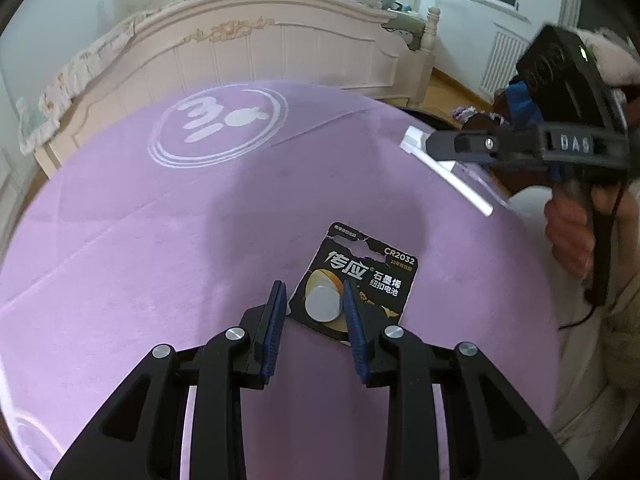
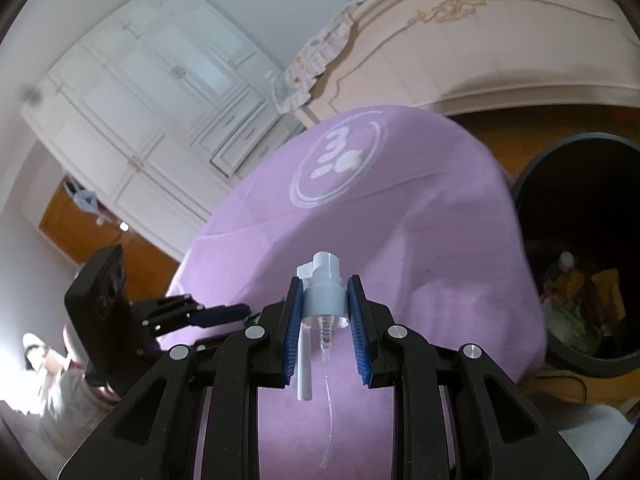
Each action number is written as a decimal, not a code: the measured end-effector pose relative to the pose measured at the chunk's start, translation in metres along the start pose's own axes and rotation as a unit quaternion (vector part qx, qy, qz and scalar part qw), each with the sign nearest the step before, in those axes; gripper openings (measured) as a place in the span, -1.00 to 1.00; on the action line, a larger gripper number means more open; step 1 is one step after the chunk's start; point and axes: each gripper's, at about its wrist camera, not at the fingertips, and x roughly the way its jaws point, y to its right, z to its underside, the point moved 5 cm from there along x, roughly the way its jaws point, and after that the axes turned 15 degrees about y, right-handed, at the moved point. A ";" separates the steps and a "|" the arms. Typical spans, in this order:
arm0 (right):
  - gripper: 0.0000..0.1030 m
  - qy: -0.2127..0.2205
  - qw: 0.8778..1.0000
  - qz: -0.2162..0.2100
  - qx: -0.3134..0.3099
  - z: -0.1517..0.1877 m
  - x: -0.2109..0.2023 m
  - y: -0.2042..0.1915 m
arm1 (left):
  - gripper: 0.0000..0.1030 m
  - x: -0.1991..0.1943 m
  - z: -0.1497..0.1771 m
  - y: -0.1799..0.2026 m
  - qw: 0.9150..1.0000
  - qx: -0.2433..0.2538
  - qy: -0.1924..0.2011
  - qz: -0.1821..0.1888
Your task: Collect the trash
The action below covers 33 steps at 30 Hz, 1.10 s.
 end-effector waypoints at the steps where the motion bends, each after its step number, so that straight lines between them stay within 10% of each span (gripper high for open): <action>1: -0.54 0.002 1.000 0.001 0.002 -0.001 -0.002 0.003 | -0.40 0.002 -0.003 0.002 1.000 -0.001 0.001 -0.009; 12: -0.54 0.019 0.999 -0.008 0.027 -0.008 -0.019 0.026 | 0.54 0.020 -0.008 0.042 0.995 0.018 -0.021 -0.091; 15: -0.54 0.022 0.999 -0.012 0.035 -0.009 -0.022 0.031 | 0.86 0.013 0.000 0.031 0.991 -0.042 -0.024 -0.123; 27: -0.54 0.031 0.999 -0.024 0.037 -0.004 -0.025 0.030 | 0.90 0.017 -0.005 0.023 0.903 -0.274 -0.045 -0.328; 33: -0.54 0.040 0.997 -0.034 0.048 -0.006 -0.033 0.039 | 0.91 0.022 -0.008 0.010 0.885 -0.297 -0.037 -0.357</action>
